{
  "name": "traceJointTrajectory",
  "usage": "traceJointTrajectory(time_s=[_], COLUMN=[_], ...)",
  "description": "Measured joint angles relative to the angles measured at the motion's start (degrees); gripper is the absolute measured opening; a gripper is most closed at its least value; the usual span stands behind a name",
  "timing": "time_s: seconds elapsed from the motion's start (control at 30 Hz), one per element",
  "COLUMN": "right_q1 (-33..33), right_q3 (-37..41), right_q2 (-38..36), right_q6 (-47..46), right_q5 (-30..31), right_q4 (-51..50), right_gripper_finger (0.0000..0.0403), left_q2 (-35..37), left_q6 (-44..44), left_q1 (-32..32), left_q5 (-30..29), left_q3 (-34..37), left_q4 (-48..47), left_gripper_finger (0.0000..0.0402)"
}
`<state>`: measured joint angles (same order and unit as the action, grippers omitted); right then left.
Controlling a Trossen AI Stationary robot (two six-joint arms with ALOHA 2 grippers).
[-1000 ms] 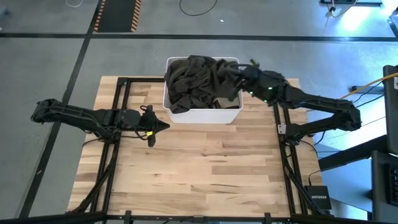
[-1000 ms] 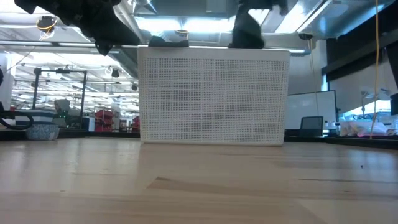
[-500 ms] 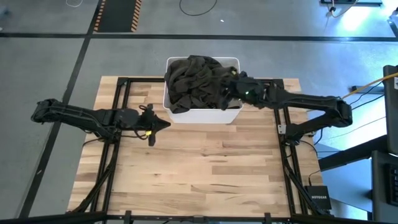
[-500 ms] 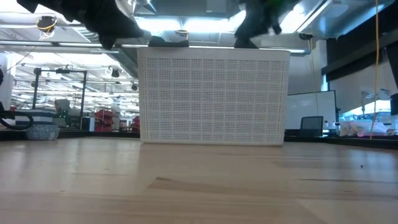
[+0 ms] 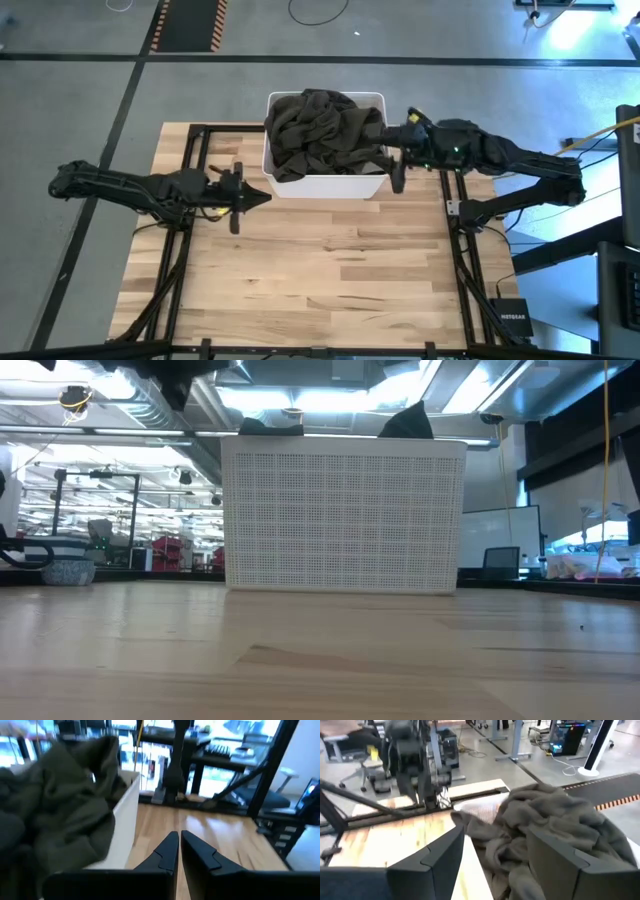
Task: Sort clothes
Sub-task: Return to Home Position
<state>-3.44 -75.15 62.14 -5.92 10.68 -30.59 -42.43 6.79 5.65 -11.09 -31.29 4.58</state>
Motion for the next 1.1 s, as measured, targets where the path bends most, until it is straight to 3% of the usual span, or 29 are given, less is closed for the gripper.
traceJointTrajectory(time_s=[0.2, 0.4, 0.7, 0.9, 1.0, 1.1], right_q1=[10.24, 18.94, 24.21, 26.08, 26.77, 26.84], right_q3=[9.73, 24.46, 41.16, 49.59, 53.03, 56.16], right_q2=[-6.34, -12.36, -16.9, -18.72, -19.03, -19.02], right_q6=[-1.24, -2.46, -1.88, -1.29, -1.66, -3.02], right_q5=[9.69, 14.24, 15.63, 14.57, 14.36, 14.41], right_q4=[3.0, 17.44, 34.28, 45.58, 49.91, 54.25], right_gripper_finger=[0.0234, 0.0224, 0.0103, 0.0026, 0.0007, 0.0016], left_q2=[6.02, 13.05, 21.96, 26.06, 26.35, 26.27], left_q6=[-1.73, -0.07, 2.35, 4.69, 4.52, 4.78], left_q1=[0.0, 0.0, 0.0, 0.0, 0.0, 0.0], left_q5=[2.59, 4.42, 4.74, 4.66, 4.37, 4.35], left_q3=[2.93, 8.99, 15.67, 15.96, 15.96, 15.96], left_q4=[4.99, 5.32, 5.15, 0.76, -0.27, -1.12], left_gripper_finger=[0.0015, 0.0003, 0.0001, 0.0001, 0.0001, 0.0001])
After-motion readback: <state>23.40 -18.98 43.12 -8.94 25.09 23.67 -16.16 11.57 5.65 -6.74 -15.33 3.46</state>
